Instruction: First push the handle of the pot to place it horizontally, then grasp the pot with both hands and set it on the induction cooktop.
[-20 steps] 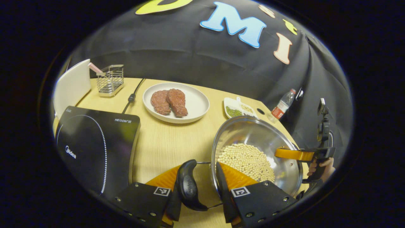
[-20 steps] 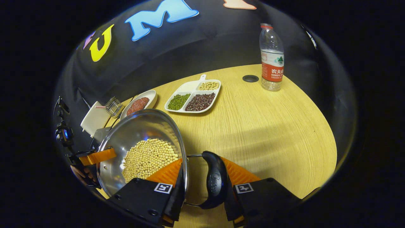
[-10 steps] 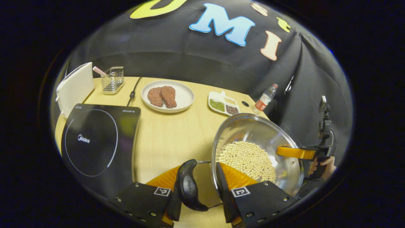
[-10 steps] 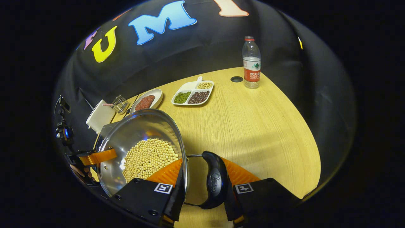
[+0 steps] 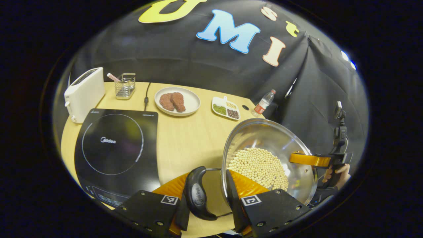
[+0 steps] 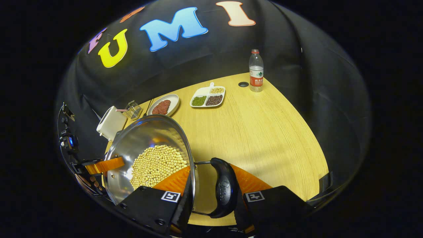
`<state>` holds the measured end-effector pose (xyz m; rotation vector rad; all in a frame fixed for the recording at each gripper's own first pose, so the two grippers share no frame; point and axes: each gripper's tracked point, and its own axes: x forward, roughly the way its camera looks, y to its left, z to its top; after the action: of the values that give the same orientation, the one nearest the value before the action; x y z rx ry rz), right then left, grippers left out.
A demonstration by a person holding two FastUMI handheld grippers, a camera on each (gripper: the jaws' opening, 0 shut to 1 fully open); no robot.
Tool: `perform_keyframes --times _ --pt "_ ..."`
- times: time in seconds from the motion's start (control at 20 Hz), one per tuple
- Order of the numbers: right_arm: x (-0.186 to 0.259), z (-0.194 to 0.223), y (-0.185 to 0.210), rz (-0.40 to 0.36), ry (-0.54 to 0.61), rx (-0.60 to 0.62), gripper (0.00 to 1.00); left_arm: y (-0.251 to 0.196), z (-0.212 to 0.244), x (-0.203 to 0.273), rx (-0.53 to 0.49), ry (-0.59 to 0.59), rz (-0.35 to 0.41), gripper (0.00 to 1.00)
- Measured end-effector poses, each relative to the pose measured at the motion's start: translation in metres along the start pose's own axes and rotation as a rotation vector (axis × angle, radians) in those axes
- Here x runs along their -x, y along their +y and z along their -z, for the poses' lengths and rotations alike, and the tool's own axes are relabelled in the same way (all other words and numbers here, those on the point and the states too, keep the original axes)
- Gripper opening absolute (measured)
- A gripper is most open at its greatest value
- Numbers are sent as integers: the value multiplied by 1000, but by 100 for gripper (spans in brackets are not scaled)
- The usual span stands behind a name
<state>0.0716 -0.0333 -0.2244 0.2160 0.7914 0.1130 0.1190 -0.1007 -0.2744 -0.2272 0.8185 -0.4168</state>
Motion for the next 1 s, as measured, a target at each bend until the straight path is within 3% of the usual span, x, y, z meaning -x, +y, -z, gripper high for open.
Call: perform_keyframes --times 0.2,0.25,0.4,0.8,1.0 --pt "8 -6 43 -26 -17 17 53 31 -12 34 7 -25 -14 57" --pt "7 -7 55 -34 -18 21 57 41 -16 40 10 -29 -20 51" --pt "0 -9 92 -63 -16 43 53 76 -25 62 17 -50 -44 58" --pt "-43 -18 177 -128 -3 82 57 175 -39 86 59 -75 -107 54" --pt "-69 -16 213 -151 4 93 53 229 -44 89 71 -80 -133 58"
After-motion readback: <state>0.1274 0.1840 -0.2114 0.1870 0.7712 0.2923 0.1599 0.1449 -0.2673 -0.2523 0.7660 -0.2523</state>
